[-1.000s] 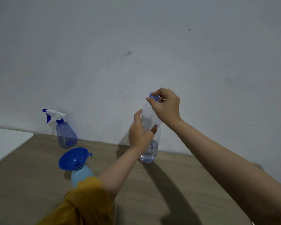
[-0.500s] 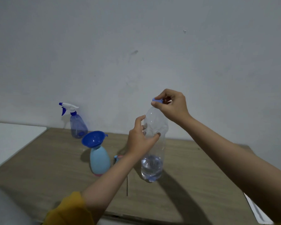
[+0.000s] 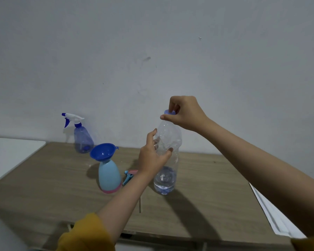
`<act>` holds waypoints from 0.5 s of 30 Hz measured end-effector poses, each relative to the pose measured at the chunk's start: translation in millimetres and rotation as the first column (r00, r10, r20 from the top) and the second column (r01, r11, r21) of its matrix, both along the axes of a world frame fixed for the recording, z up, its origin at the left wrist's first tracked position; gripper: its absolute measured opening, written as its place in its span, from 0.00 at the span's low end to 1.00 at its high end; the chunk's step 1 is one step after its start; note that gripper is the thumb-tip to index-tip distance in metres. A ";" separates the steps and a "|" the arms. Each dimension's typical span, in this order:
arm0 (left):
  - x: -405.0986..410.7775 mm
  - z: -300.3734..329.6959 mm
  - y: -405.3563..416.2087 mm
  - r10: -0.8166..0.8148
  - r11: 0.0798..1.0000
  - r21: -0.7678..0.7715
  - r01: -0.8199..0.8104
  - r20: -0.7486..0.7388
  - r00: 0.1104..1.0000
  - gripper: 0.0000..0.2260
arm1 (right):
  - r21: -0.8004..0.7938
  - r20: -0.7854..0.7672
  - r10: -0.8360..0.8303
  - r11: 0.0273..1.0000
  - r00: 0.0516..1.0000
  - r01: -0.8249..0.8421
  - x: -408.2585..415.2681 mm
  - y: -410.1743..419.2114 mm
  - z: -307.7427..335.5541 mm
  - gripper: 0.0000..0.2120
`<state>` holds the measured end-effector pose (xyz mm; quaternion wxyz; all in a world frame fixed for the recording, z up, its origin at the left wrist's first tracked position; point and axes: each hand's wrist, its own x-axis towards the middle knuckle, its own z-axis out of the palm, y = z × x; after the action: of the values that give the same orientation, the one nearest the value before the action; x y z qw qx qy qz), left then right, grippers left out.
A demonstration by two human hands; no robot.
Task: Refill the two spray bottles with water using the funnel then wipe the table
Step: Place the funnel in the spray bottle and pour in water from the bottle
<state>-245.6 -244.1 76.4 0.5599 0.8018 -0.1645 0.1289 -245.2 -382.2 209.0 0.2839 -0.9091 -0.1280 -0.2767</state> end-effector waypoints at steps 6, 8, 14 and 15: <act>2.1 -2.3 1.8 -0.004 1.000 -0.026 0.004 -0.007 1.000 0.35 | 0.078 -0.064 0.108 0.992 0.992 -0.103 6.0 -4.5 1.4 0.13; 2.3 -3.5 1.5 -0.006 1.000 -0.023 0.006 -0.002 1.000 0.35 | 0.144 -0.128 0.180 0.976 0.975 -0.161 7.7 -10.6 3.4 0.13; 2.1 -7.9 3.3 -0.028 0.999 -0.041 0.028 0.007 1.000 0.35 | 0.417 -0.246 0.485 0.834 0.839 -0.360 6.4 -21.5 7.3 0.14; 1.9 -8.0 3.7 -0.028 0.999 -0.043 0.029 0.007 1.000 0.35 | 0.441 -0.270 0.504 0.822 0.820 -0.360 6.4 -23.1 8.8 0.14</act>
<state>-243.7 -240.3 68.4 0.5783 0.7867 -0.1748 0.1269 -238.8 -405.3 217.9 0.5253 -0.8199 -0.2231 -0.0437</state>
